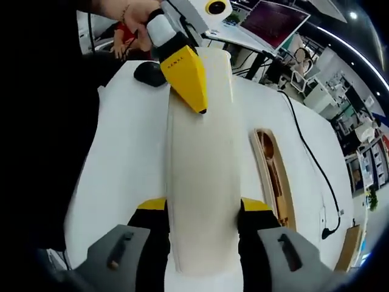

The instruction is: Arrange the utensils inside the cutlery case until each visible utensil rests in its matching compartment.

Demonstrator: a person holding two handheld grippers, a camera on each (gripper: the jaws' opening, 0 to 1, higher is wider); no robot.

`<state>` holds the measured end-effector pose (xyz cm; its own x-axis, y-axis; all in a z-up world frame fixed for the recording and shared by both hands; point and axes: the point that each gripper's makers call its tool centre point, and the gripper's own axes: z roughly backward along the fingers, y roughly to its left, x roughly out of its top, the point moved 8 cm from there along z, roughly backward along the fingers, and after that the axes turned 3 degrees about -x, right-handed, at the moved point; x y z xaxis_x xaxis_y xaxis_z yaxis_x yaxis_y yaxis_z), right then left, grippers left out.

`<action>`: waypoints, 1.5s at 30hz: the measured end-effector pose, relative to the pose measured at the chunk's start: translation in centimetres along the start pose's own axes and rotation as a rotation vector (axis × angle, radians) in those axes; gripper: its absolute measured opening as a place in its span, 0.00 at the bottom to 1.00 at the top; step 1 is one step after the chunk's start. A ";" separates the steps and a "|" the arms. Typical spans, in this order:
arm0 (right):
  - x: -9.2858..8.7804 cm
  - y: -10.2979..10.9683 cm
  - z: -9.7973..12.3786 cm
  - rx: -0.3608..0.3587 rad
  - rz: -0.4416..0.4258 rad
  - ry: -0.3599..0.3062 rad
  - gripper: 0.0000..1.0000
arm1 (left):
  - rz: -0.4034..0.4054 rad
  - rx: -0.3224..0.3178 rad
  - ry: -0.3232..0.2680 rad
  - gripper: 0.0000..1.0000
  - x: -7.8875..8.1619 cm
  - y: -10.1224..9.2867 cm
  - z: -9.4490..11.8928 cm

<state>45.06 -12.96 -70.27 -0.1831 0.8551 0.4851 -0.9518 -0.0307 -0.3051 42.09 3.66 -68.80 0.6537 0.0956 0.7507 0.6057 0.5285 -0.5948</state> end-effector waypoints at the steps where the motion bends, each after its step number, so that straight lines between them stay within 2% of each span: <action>1: 0.0 -0.2 0.0 -0.006 -0.001 0.000 0.42 | -0.001 0.005 -0.005 0.24 0.1 0.1 0.1; 8: 0.0 -0.8 0.3 -0.020 0.012 0.010 0.42 | 0.049 0.011 -0.046 0.22 0.7 0.6 0.6; 10: 0.0 -1.2 0.5 -0.028 0.015 0.010 0.42 | 0.081 0.025 -0.078 0.23 1.1 0.8 0.8; 11: 0.0 -1.5 0.7 -0.038 0.018 0.012 0.42 | 0.110 0.044 -0.114 0.23 1.5 1.1 1.0; 15: -0.1 -2.0 1.5 -0.042 0.046 0.020 0.42 | 0.169 0.020 -0.161 0.22 2.4 1.3 1.8; 17: -0.2 -2.3 1.7 -0.046 0.055 0.030 0.42 | 0.194 0.017 -0.167 0.21 2.3 1.5 1.9; 22: -0.6 -3.1 2.3 -0.055 0.069 0.048 0.42 | 0.189 0.042 -0.147 0.17 2.2 1.7 1.9; 26: -0.9 -4.0 2.5 -0.048 0.077 0.063 0.42 | 0.196 0.037 -0.139 0.14 2.4 1.8 1.8; 28: -1.1 -4.4 2.4 -0.035 0.108 0.084 0.42 | 0.194 0.045 -0.111 0.13 2.3 1.9 1.4; 35: -0.7 -6.7 2.1 -0.005 0.156 0.139 0.42 | 0.189 0.072 -0.118 0.14 3.3 2.6 1.0; 36: -0.6 -7.1 2.0 -0.004 0.162 0.144 0.42 | 0.182 0.077 -0.109 0.14 3.6 2.8 0.9; 39: -0.7 -7.8 1.7 0.006 0.191 0.160 0.42 | 0.130 0.088 -0.035 0.15 4.0 3.2 0.6; 45: -0.9 -9.6 1.0 0.017 0.184 0.177 0.41 | 0.052 0.135 0.000 0.17 5.4 4.2 0.0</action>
<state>54.07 -13.93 -66.96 -0.3095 0.9115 0.2710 -0.9106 -0.2020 -0.3606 48.11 6.36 -67.26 0.6828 0.1253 0.7198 0.5046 0.6316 -0.5886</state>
